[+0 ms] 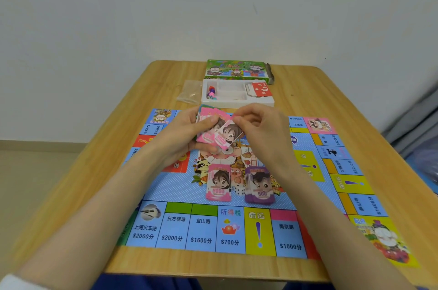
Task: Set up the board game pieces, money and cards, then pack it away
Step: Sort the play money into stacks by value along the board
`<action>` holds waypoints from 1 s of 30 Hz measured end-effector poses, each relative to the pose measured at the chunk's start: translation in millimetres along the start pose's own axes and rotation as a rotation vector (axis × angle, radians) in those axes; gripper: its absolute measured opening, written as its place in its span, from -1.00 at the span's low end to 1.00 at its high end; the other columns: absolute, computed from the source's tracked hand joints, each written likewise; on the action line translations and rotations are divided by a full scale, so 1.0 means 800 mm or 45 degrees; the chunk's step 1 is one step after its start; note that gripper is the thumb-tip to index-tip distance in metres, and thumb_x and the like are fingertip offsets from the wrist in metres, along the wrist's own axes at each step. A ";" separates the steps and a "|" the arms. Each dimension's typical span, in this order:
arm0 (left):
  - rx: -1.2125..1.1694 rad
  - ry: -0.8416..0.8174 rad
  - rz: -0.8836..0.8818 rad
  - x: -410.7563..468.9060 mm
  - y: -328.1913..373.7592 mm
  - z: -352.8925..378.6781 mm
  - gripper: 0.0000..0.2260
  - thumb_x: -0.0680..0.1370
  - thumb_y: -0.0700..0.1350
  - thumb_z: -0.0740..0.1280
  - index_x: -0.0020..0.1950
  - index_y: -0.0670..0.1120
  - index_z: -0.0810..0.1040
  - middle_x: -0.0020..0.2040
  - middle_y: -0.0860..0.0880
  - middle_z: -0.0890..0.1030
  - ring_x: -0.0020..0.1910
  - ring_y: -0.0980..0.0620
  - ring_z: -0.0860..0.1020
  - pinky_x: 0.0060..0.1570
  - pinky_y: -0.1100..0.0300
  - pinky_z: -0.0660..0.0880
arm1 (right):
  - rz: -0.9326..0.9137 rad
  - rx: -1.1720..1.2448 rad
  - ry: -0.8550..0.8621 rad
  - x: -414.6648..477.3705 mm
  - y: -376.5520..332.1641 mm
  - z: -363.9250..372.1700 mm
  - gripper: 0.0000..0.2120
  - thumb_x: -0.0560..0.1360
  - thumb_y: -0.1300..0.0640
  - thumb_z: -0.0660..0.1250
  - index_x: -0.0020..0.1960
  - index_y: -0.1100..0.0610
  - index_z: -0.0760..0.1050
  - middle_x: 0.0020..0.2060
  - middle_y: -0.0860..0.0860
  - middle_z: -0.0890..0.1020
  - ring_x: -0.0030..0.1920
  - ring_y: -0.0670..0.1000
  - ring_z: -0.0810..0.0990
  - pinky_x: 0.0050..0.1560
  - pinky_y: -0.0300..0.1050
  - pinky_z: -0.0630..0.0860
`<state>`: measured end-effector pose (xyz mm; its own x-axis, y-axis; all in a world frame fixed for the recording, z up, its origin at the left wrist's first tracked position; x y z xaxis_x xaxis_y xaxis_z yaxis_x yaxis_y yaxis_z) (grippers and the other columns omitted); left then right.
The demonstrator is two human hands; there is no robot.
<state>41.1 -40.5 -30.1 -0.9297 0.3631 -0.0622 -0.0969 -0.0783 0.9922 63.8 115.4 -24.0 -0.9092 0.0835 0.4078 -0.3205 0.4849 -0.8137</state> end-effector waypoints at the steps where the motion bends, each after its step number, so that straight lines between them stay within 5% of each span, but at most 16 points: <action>1: -0.010 0.041 0.005 0.001 0.000 -0.002 -0.92 0.58 -0.20 0.25 0.04 -0.14 0.51 -0.25 -0.03 0.68 -0.35 0.03 0.66 -0.45 0.24 0.58 | -0.003 0.018 0.001 0.000 -0.001 0.000 -0.89 0.47 0.24 0.39 -0.21 0.08 0.56 -0.38 0.02 0.61 -0.33 -0.06 0.58 -0.27 -0.17 0.53; 4: -0.028 0.150 0.026 0.004 0.000 -0.006 -0.93 0.59 -0.20 0.25 0.04 -0.13 0.51 -0.24 -0.04 0.66 -0.37 0.08 0.64 -0.45 0.26 0.58 | 0.005 0.115 -0.096 0.002 -0.004 -0.002 -0.86 0.47 0.29 0.37 -0.23 0.11 0.57 -0.41 0.03 0.58 -0.39 -0.14 0.49 -0.36 -0.35 0.41; 8: -0.079 0.197 0.031 0.004 -0.001 -0.009 -0.90 0.60 -0.19 0.24 0.09 -0.14 0.50 -0.26 -0.02 0.68 -0.37 0.08 0.65 -0.44 0.26 0.58 | -0.010 -0.074 -0.542 -0.001 -0.005 0.006 -0.87 0.48 0.22 0.37 -0.24 0.16 0.61 -0.34 0.12 0.63 -0.28 0.04 0.58 -0.19 -0.15 0.50; 12: -0.059 0.185 0.033 0.005 -0.001 -0.008 -0.90 0.60 -0.19 0.24 0.08 -0.13 0.50 -0.26 -0.02 0.69 -0.37 0.08 0.65 -0.42 0.25 0.59 | -0.017 -0.176 -0.799 -0.011 -0.003 0.018 -0.96 0.46 0.18 0.42 -0.16 0.14 0.62 -0.36 -0.01 0.63 -0.25 -0.06 0.61 -0.08 -0.25 0.51; 15: -0.067 0.189 0.025 0.003 0.000 -0.007 -0.92 0.60 -0.19 0.24 0.06 -0.12 0.49 -0.26 -0.03 0.69 -0.37 0.07 0.65 -0.43 0.25 0.59 | -0.040 -0.244 -0.851 -0.013 -0.001 0.020 -0.98 0.46 0.20 0.41 -0.14 0.15 0.61 -0.32 0.01 0.64 -0.27 -0.11 0.58 -0.05 -0.31 0.50; 18: -0.071 0.186 0.020 0.003 0.001 -0.006 -0.91 0.60 -0.19 0.24 0.08 -0.13 0.49 -0.25 -0.04 0.70 -0.35 0.04 0.67 -0.43 0.24 0.59 | -0.066 -0.319 -0.870 -0.015 -0.002 0.021 -0.97 0.46 0.21 0.40 -0.12 0.17 0.61 -0.25 0.05 0.66 -0.31 -0.17 0.53 -0.22 -0.49 0.39; 23: -0.085 0.179 0.013 0.003 0.001 -0.006 -0.90 0.60 -0.19 0.24 0.09 -0.14 0.47 -0.24 -0.06 0.69 -0.33 0.01 0.67 -0.46 0.25 0.57 | -0.100 -0.386 -0.875 -0.015 0.000 0.023 -0.97 0.46 0.21 0.41 -0.11 0.16 0.61 -0.40 -0.16 0.49 -0.39 -0.24 0.45 -0.28 -0.46 0.39; 30: -0.105 0.169 0.018 0.002 0.001 -0.006 -0.90 0.59 -0.18 0.24 0.08 -0.14 0.49 -0.22 -0.06 0.70 -0.31 0.01 0.68 -0.46 0.27 0.56 | -0.115 -0.438 -0.835 -0.014 0.006 0.023 -0.96 0.44 0.18 0.43 -0.14 0.15 0.60 -0.37 -0.10 0.55 -0.35 -0.21 0.48 -0.21 -0.30 0.44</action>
<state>37.4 -44.6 -29.6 -0.9694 0.2361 -0.0675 -0.1074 -0.1604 0.9812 67.8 100.5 -40.1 -0.8896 -0.4541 0.0484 -0.3982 0.7193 -0.5693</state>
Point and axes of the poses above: each hand's wrist, its own x-axis towards the middle knuckle, its own z-axis out of the palm, y = z × x, the point moved 1 cm from there along x, towards the middle knuckle
